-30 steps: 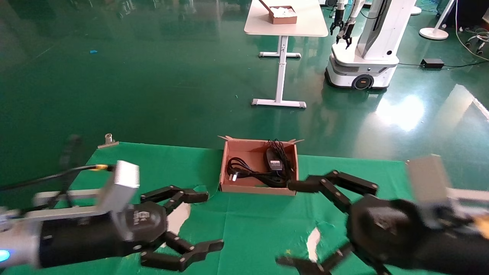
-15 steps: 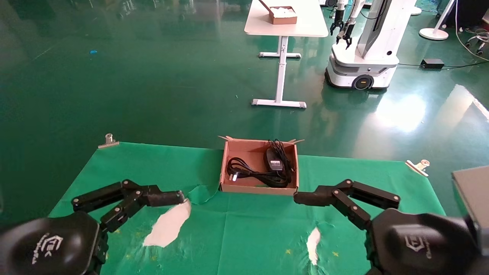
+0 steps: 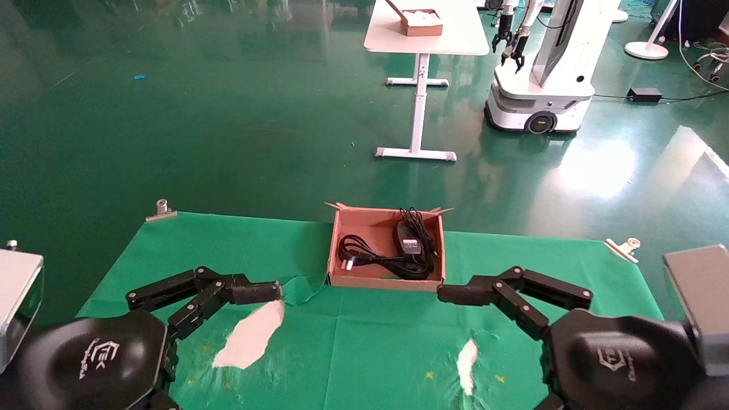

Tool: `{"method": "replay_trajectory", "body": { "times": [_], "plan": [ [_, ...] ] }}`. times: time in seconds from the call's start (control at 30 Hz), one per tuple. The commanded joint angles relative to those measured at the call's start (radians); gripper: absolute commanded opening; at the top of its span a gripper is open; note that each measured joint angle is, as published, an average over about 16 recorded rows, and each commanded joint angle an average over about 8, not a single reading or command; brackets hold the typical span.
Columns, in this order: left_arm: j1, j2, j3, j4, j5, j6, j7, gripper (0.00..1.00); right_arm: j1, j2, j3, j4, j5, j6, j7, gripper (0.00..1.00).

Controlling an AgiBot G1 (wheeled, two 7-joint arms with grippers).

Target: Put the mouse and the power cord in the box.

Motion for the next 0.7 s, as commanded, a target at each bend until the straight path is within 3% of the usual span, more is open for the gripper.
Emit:
{"method": "replay_trajectory", "body": {
  "times": [0.03,0.7],
  "plan": [
    [-0.002,0.002,0.003,0.002,0.004,-0.002,-0.001,1.0,0.001,-0.001,0.0,-0.001,-0.001,0.001,0.0,1.0],
    [-0.008,0.007,0.012,0.009,0.015,-0.009,-0.004,1.0,0.002,-0.002,-0.002,-0.002,-0.005,0.002,0.0,1.0]
  ]
}}
